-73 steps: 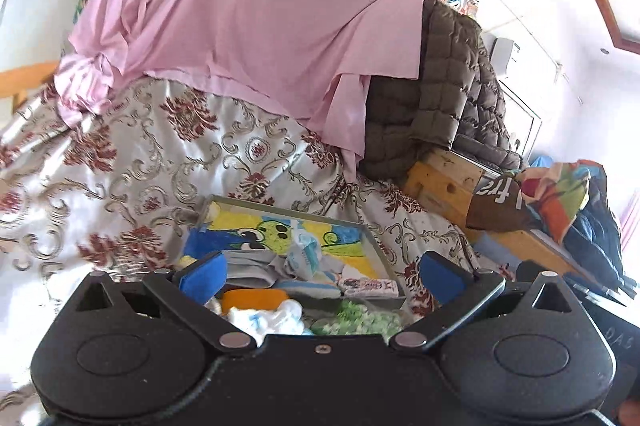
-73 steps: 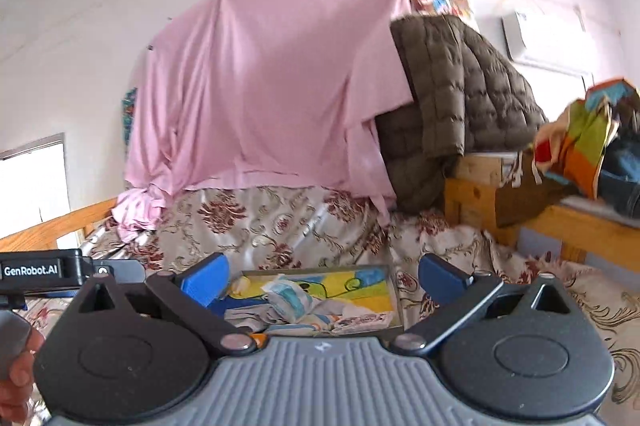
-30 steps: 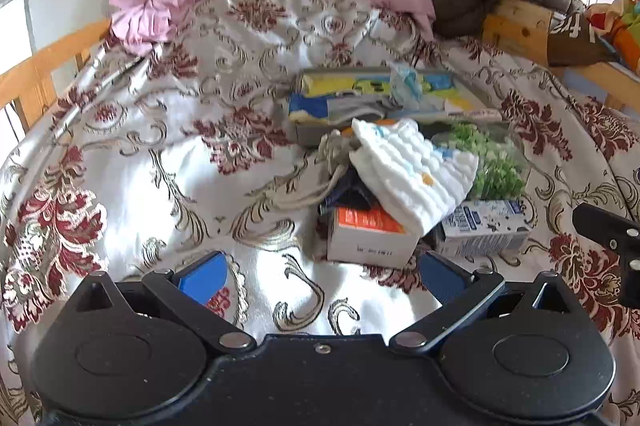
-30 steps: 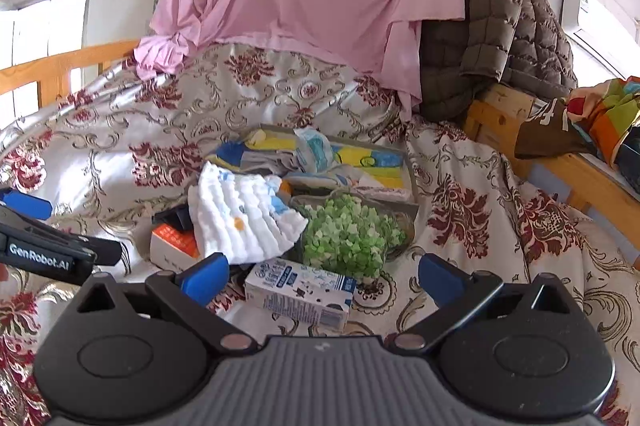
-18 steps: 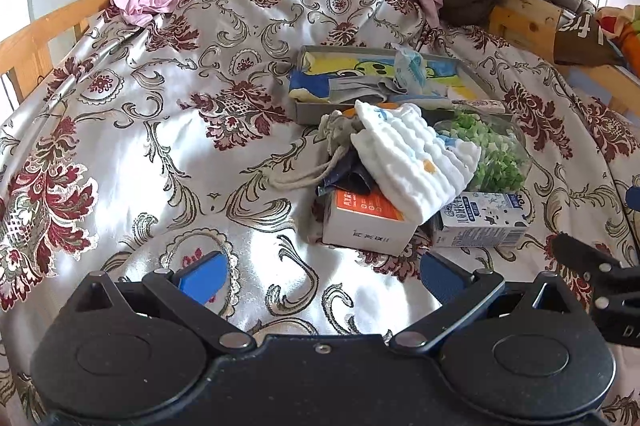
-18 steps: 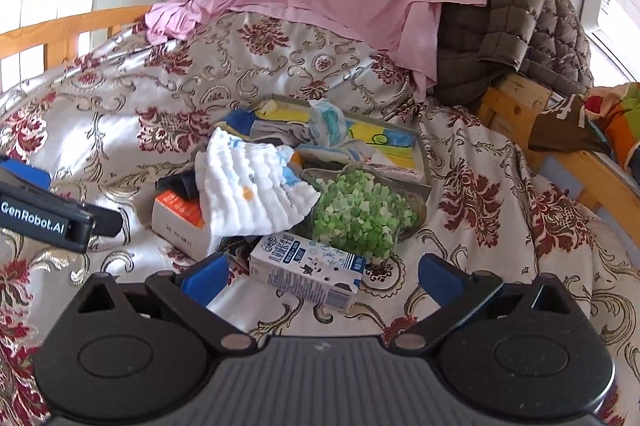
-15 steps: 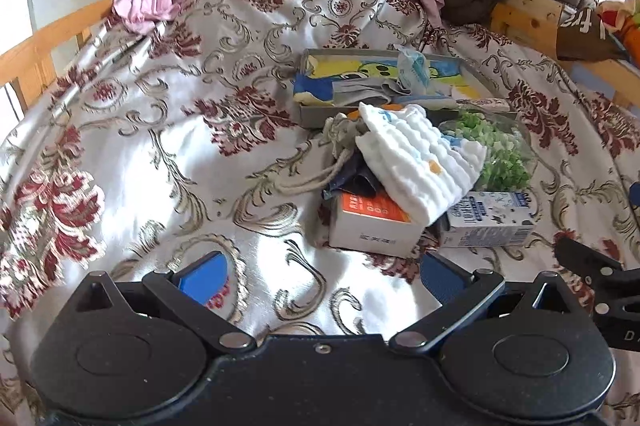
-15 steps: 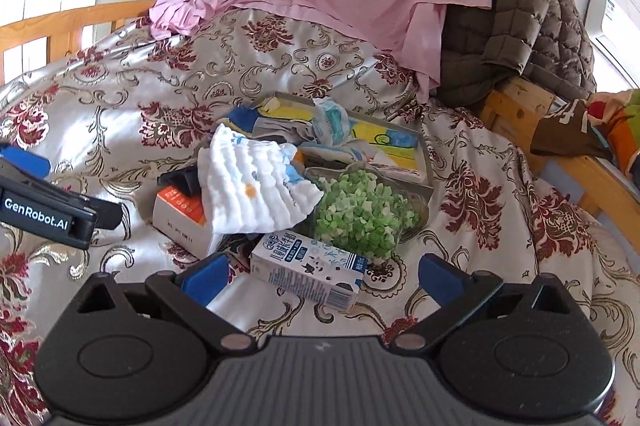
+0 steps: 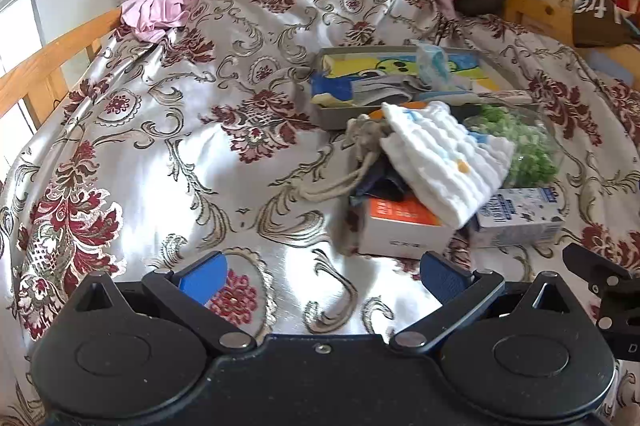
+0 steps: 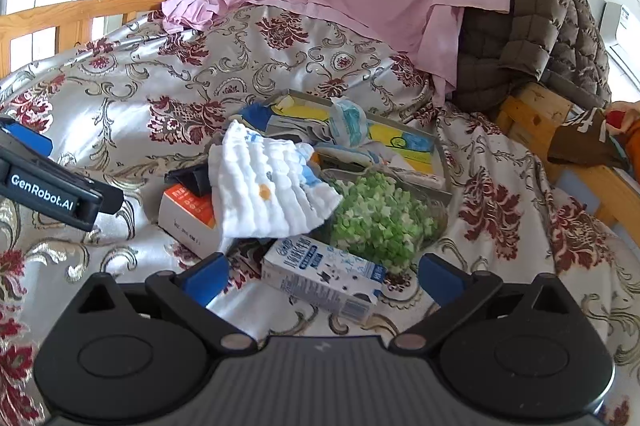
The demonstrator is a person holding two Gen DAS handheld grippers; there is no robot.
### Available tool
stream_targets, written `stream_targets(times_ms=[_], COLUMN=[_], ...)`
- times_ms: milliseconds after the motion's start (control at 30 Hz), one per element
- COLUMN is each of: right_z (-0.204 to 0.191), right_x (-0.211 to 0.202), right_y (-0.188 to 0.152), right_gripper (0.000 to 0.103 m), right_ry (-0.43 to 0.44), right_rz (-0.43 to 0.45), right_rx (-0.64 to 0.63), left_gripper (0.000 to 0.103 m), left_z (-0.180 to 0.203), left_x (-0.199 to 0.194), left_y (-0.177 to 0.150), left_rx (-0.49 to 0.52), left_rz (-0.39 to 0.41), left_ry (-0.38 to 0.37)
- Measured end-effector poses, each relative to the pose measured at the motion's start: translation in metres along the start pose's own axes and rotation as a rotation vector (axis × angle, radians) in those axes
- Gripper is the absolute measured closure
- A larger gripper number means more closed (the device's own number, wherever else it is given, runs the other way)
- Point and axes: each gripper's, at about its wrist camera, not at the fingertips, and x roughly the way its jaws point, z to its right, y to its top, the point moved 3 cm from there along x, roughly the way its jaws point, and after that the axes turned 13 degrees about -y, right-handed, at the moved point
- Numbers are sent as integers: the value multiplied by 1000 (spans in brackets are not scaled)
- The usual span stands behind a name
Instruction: Organize soft objects
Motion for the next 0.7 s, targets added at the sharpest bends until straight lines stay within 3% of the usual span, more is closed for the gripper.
stream_targets(times_ms=[167,467,700], right_z=[-3,0,-1], right_x=[10,32,72], right_y=[4,11,18], right_gripper=[0,0,0], right_ry=[30,75,150], right_rz=[8,19,-16], right_rx=[37,139,202], left_gripper=[1,1,1], left_z=[-10,-11,-38], left_x=[11,36,51], left_y=[14,37,47], left_rx=[33,207,62], left_rz=[-13,13,25], left_ry=[13,-80,-110])
